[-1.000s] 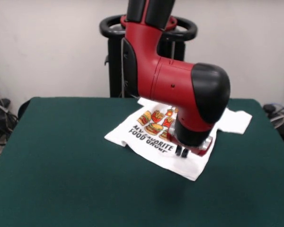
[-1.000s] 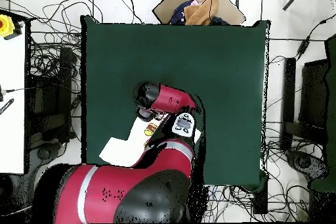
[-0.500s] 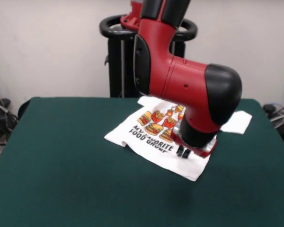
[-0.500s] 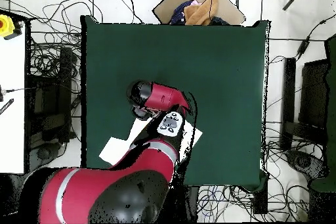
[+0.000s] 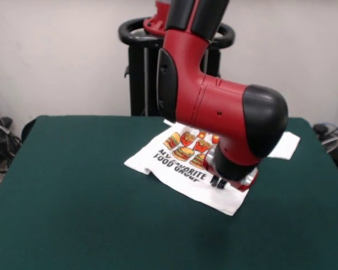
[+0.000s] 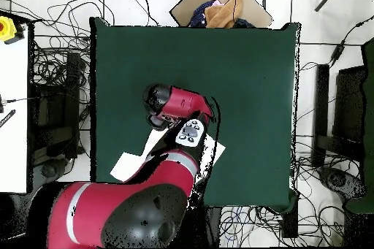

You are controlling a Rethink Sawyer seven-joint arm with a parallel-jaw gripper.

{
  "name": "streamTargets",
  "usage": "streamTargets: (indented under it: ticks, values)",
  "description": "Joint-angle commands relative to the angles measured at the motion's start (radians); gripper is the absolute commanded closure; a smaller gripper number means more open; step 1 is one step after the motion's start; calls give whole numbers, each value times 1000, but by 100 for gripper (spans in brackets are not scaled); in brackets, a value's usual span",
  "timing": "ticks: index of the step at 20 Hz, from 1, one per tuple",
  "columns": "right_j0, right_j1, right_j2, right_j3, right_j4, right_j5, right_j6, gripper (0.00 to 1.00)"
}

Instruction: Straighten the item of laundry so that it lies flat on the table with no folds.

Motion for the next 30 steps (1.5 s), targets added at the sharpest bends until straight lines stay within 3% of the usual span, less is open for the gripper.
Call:
streamTargets:
  ticks: [1,6,12,15,23,27,30]
  values:
    - [9,162,212,-239,208,-389,326,100]
    - [52,188,127,-312,234,-354,431,100]
    - [115,192,-29,-345,180,-346,498,100]
    - [113,165,-15,-294,172,-395,484,100]
    - [49,72,132,-178,177,-500,386,100]
    - [58,48,111,-172,176,-407,371,100]
    - [37,-12,81,-113,125,-236,285,100]
